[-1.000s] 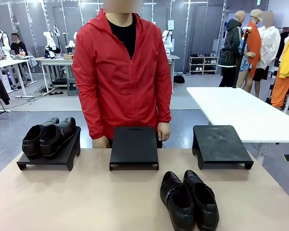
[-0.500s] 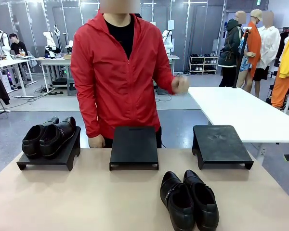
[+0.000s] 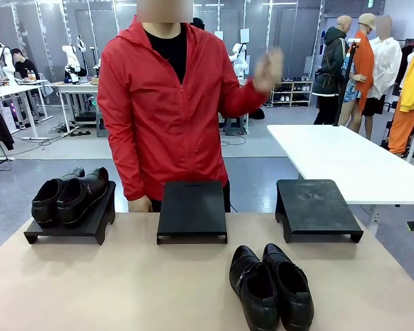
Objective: Place the shoes on the stand as instructed by the person.
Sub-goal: Pick up another pair of Shoes and place it on the Shoes Stand indicated by the person.
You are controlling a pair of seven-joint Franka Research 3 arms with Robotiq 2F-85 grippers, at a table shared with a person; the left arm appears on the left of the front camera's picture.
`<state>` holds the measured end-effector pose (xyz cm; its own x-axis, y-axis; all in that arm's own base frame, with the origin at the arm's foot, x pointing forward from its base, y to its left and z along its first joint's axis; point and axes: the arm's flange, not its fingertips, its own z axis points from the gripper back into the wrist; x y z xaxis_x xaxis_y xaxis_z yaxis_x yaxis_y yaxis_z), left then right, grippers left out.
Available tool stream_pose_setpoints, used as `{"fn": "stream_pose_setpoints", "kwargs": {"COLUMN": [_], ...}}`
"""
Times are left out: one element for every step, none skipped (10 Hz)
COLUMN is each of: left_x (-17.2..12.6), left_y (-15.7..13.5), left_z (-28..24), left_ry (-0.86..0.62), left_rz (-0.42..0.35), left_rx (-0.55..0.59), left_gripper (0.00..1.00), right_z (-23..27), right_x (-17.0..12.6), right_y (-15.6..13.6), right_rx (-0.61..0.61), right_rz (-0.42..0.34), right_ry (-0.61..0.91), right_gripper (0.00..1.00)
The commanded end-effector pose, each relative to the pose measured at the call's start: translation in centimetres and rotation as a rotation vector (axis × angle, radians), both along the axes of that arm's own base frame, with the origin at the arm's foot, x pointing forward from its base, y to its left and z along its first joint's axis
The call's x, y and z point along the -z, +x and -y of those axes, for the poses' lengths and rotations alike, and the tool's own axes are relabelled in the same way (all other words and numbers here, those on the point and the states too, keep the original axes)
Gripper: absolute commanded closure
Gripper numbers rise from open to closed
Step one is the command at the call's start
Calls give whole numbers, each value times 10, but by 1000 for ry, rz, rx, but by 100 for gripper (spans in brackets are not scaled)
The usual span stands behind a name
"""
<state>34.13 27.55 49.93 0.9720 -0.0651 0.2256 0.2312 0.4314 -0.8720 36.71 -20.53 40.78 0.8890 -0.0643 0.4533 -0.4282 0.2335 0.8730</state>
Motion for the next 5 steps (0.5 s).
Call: {"fn": "stream_pose_setpoints", "kwargs": {"left_x": [0, 0, 0, 0, 0], "left_y": [-4, -4, -4, -4, -4], "left_z": [4, 4, 4, 4, 4], "left_ry": [-6, -6, -6, -6, -6], "left_rz": [11, 11, 11, 11, 11], "left_rx": [15, 15, 15, 15, 15], "left_gripper": [0, 0, 0, 0, 0], "right_z": [0, 0, 0, 0, 0], "right_x": [-2, -2, -2, -2, -2], "right_y": [0, 0, 0, 0, 0], "right_rx": [-2, -2, -2, -2, -2], "right_rz": [6, 6, 6, 6, 6], "right_ry": [3, 3, 3, 3, 3], "right_gripper": [0, 0, 0, 0, 0]}}
